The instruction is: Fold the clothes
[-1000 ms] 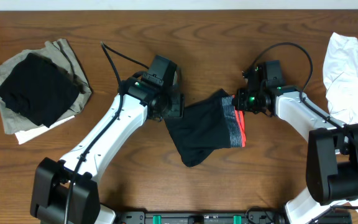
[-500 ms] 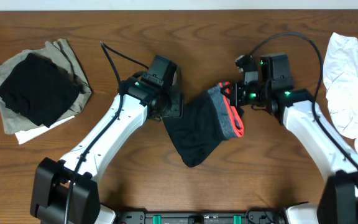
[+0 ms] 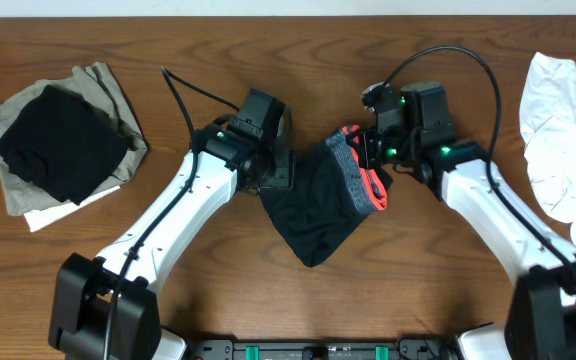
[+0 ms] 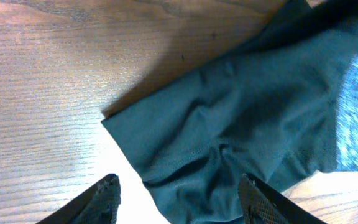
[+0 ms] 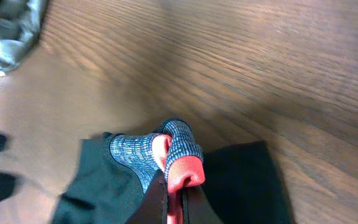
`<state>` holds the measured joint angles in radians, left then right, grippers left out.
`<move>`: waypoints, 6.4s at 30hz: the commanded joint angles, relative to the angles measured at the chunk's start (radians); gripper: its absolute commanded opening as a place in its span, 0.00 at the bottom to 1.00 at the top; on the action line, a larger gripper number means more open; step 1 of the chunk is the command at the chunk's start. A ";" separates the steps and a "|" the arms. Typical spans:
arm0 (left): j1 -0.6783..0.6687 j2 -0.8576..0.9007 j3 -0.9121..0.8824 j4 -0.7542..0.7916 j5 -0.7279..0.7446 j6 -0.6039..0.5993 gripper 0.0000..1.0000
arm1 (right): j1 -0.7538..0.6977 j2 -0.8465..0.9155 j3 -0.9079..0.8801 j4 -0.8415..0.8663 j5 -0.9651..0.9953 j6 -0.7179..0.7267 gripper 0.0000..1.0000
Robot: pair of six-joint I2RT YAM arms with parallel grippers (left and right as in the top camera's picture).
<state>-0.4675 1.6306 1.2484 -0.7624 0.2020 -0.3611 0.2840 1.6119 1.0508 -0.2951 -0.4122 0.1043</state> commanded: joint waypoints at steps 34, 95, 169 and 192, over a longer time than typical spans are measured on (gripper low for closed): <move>0.002 0.014 -0.001 -0.010 -0.109 0.016 0.63 | -0.093 0.041 -0.069 -0.418 0.036 -0.032 0.53; 0.002 0.016 -0.001 0.193 -0.109 0.056 0.63 | -0.150 -0.098 0.152 -0.631 0.240 -0.015 0.35; 0.141 0.333 0.007 0.552 0.462 0.252 0.98 | -0.038 -0.186 -0.098 -0.331 0.251 0.014 0.66; 0.044 0.563 0.033 0.600 0.617 0.177 0.70 | -0.035 -0.163 -0.098 -0.327 0.251 0.015 0.66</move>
<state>-0.3931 2.1380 1.3037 -0.1341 0.8360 -0.1715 0.2352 1.4429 0.9485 -0.6235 -0.1574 0.1253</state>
